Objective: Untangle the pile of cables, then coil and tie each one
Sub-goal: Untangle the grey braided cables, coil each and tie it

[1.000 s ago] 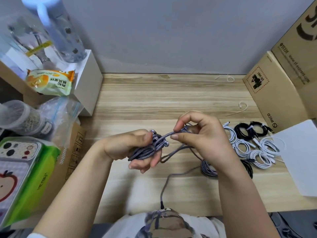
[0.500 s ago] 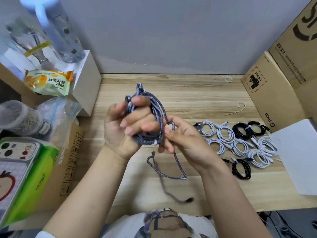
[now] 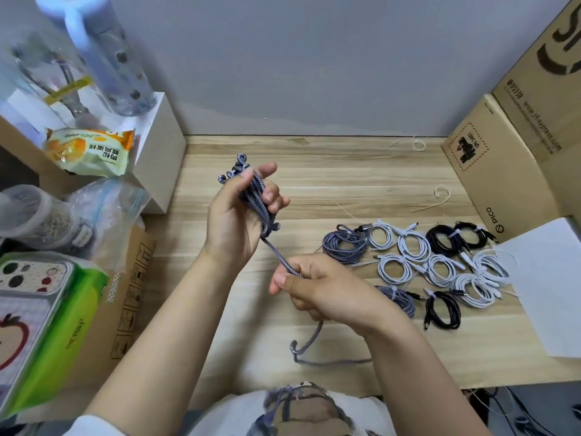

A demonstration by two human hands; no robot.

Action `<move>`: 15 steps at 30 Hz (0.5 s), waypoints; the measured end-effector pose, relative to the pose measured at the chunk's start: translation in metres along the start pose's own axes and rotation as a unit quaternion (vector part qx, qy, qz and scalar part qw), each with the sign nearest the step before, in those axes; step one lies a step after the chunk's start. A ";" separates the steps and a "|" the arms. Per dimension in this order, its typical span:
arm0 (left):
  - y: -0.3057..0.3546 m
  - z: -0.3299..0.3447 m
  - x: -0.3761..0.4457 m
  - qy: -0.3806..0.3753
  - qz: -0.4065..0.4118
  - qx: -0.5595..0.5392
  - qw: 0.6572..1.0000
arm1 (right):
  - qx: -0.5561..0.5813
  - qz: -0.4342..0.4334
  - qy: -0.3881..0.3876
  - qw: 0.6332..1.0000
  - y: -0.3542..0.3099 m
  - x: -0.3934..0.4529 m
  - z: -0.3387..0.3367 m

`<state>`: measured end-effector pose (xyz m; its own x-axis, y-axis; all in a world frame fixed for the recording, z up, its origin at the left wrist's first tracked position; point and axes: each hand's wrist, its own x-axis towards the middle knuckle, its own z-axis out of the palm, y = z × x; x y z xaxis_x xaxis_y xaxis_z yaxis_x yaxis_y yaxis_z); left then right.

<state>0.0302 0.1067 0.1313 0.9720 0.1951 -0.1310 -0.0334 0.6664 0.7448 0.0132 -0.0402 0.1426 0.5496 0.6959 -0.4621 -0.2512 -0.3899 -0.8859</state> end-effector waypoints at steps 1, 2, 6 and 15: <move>0.000 -0.001 0.000 0.001 0.001 0.021 1.000 | -0.011 -0.006 0.015 1.000 -0.001 -0.001 0.000; -0.001 -0.003 0.001 -0.002 -0.001 0.041 0.999 | -0.017 -0.013 0.031 0.999 -0.002 -0.002 -0.001; -0.005 -0.009 0.001 -0.043 -0.050 0.168 0.984 | -0.038 -0.048 0.092 0.994 -0.006 -0.006 -0.008; -0.001 -0.004 -0.014 -0.204 -0.158 0.372 0.892 | -0.083 -0.138 0.206 0.965 -0.012 -0.014 -0.014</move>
<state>0.0154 0.1062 0.1295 0.9142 -0.2976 -0.2751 0.2731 -0.0491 0.9607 0.0203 -0.0537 0.1602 0.8561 0.5016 -0.1243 0.0625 -0.3394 -0.9386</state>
